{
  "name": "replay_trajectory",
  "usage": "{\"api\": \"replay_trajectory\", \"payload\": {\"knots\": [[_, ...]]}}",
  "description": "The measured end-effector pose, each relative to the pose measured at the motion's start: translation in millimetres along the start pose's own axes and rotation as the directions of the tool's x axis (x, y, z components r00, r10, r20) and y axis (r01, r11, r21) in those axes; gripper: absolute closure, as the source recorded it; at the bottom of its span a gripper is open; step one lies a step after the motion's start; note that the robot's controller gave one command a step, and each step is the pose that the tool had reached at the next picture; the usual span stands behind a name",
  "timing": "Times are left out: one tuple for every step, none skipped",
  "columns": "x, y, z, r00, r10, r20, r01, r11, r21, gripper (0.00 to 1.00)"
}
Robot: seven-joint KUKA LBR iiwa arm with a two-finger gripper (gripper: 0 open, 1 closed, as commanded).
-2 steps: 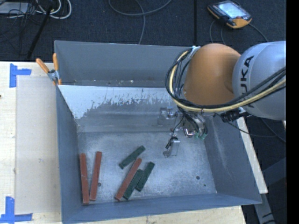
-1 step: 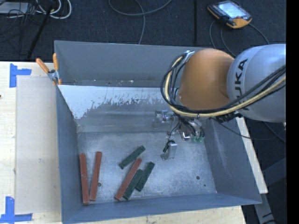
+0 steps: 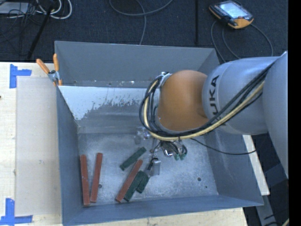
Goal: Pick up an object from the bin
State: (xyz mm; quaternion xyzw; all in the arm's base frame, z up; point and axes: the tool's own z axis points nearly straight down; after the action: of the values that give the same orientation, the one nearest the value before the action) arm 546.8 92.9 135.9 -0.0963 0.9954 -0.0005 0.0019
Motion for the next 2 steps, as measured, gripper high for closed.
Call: {"api": "replay_trajectory", "payload": {"knots": [[-21.4, 15, 45, 0.998, -0.057, 0.000, 0.057, 0.998, -0.007, 0.00], [5.8, 20, 54, 0.985, -0.172, -0.002, 0.172, 0.985, 0.000, 0.00]]}}
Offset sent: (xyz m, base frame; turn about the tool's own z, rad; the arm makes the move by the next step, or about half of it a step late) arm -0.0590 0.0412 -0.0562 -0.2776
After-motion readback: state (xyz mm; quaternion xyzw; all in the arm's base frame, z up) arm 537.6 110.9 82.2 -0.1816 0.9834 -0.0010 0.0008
